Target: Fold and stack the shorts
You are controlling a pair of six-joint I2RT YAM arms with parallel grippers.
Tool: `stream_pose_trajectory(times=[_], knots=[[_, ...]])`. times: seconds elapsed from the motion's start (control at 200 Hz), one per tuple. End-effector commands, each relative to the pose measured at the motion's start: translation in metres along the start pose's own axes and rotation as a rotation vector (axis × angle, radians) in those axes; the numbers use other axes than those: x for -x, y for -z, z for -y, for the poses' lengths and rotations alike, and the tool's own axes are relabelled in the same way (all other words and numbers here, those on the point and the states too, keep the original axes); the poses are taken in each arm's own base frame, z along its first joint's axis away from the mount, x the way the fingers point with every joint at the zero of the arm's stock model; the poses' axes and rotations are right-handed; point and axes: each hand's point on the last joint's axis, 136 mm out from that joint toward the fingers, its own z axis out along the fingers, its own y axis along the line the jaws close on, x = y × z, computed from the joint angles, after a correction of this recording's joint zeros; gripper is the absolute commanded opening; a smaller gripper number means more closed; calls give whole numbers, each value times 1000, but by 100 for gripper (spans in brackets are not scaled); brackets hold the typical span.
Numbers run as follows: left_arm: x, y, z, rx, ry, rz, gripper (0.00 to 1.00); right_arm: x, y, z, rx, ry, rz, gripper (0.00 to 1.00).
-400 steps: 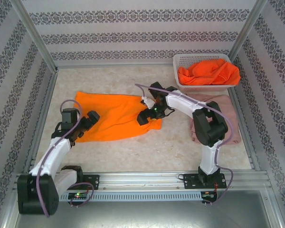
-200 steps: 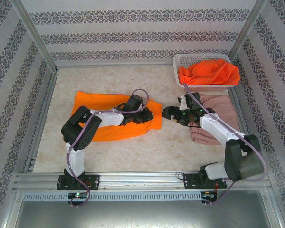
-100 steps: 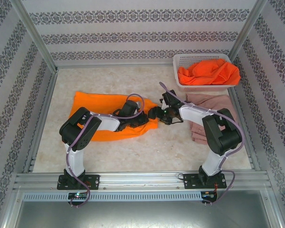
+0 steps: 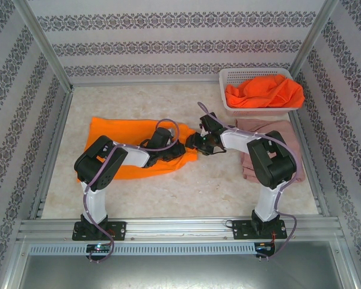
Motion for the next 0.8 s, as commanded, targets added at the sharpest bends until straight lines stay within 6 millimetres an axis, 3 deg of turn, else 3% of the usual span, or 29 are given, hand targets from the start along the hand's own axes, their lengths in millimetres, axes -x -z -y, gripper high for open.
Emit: stream_pose_trajectory(times=[0.0,0.22,0.345,0.425,0.5,0.6,0.794], knots=[[-20,-1,-22,52,42,-51,7,-4,-12,7,7,-58,10,50],[-17,-1,-17,32,54,-46,7,-9,-22,16,24,-96,2,25],[-7,4,-6,6,49,-28,9,-8,-25,16,36,-91,12,0],[11,19,7,-10,32,-2,17,-4,-17,24,-10,-63,30,0],[32,44,20,-19,4,44,28,2,-1,33,-61,-26,53,0],[58,86,34,-5,-46,123,44,10,36,46,-163,43,85,0],[74,162,40,41,-112,242,73,22,127,55,-377,226,143,0]])
